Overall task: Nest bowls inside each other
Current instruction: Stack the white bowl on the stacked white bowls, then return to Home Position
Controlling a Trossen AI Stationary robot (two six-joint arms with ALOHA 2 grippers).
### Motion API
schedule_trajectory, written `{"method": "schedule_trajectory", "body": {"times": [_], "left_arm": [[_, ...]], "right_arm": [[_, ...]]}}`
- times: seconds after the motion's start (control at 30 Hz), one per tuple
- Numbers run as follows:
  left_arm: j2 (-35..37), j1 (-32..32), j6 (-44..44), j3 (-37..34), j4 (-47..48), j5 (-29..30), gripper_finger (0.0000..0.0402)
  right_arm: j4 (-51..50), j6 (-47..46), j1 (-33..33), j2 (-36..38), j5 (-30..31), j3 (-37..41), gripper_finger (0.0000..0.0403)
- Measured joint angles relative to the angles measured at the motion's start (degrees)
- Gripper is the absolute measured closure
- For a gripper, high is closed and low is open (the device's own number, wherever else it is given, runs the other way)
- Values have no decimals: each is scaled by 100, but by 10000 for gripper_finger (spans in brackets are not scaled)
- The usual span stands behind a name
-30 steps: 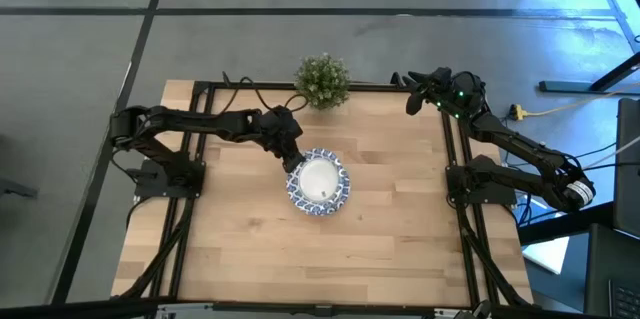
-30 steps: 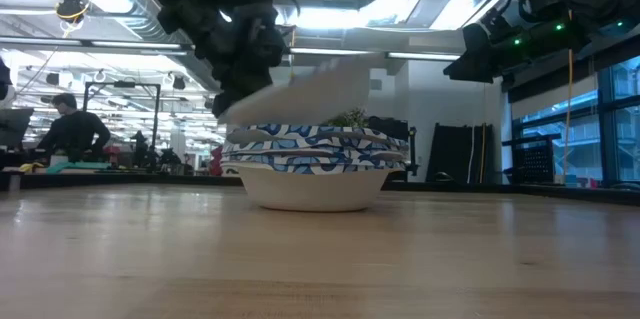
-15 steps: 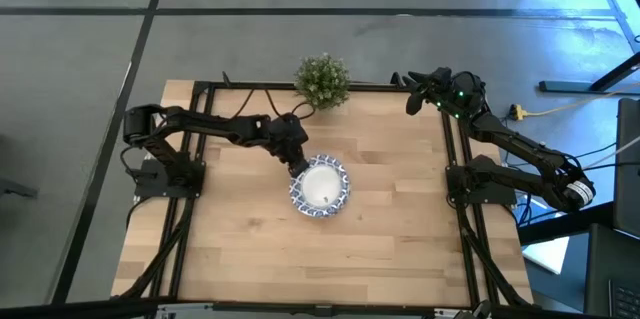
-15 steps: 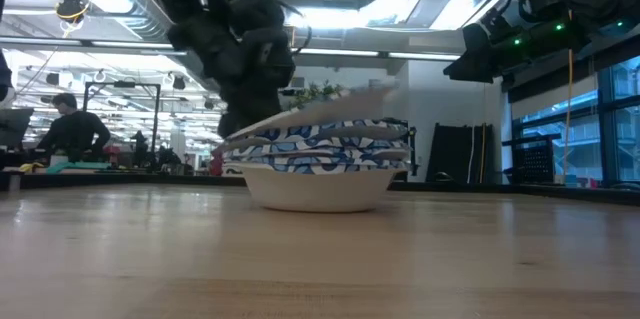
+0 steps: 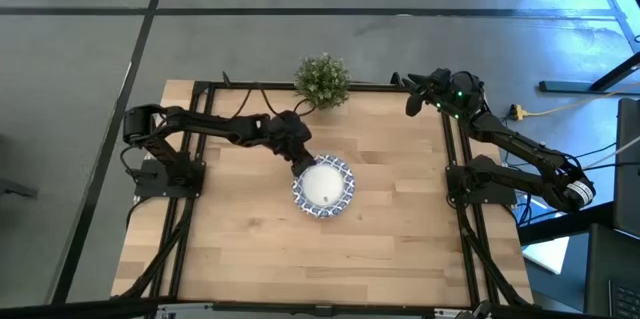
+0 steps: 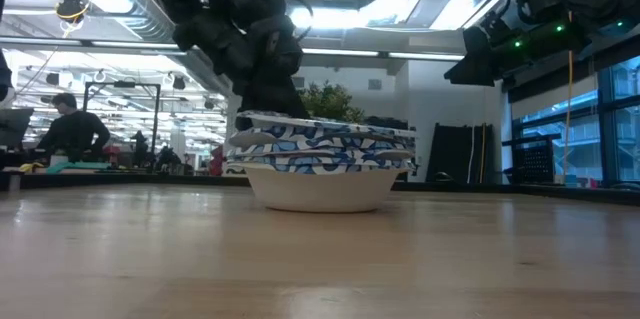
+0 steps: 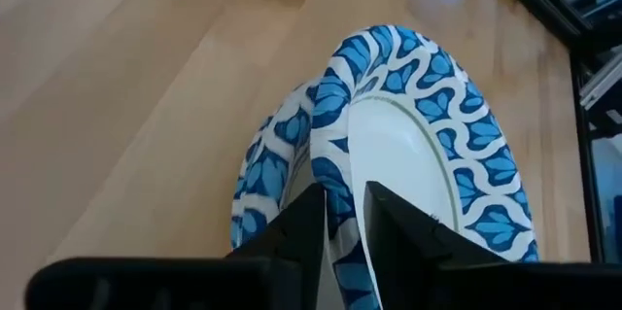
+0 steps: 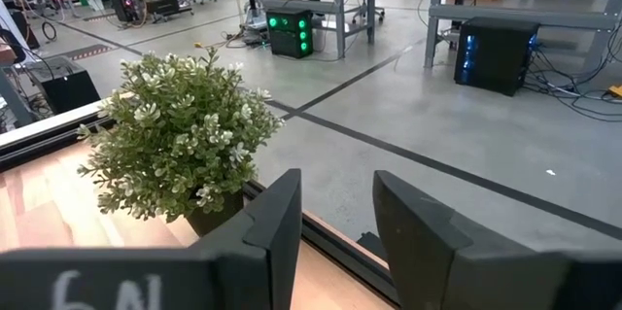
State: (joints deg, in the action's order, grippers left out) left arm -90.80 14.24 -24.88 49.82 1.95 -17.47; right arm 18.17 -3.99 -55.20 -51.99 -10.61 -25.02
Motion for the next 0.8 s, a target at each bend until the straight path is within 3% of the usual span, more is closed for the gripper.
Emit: {"method": "schedule_trajectory", "body": {"times": [0.2, 0.53, 0.63, 0.8], "left_arm": [[110, 61, 131, 1, -133, -35, 329], [236, 302, 171, -2, 655, -547, 322], [345, 346, 514, -3, 660, -369, 316], [855, 626, 953, -2, 821, 550, 319]], "right_arm": [[0, 16, 0, 0, 0, 0, 271], [2, 150, 0, 0, 0, 0, 271], [2, 151, 0, 0, 0, 0, 271], [-2, 149, -2, 0, 0, 0, 271]]}}
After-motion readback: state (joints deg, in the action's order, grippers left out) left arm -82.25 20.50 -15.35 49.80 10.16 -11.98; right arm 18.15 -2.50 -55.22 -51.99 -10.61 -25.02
